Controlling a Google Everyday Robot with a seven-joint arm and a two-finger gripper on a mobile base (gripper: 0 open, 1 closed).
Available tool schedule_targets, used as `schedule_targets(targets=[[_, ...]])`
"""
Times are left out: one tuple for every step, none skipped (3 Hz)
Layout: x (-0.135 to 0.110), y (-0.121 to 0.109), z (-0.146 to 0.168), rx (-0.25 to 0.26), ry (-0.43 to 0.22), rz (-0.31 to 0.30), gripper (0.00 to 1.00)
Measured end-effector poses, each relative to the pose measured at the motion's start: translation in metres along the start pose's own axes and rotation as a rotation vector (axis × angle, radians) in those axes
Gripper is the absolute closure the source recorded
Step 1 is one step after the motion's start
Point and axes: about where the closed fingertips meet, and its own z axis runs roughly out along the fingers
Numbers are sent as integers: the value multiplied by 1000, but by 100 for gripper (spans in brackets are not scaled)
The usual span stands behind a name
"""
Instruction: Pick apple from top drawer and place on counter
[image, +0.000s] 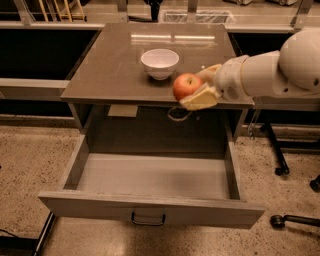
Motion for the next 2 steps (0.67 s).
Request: schedule_targets(targets=[[8, -56, 8, 1, -84, 118, 100], [17, -88, 34, -18, -31, 220, 82]])
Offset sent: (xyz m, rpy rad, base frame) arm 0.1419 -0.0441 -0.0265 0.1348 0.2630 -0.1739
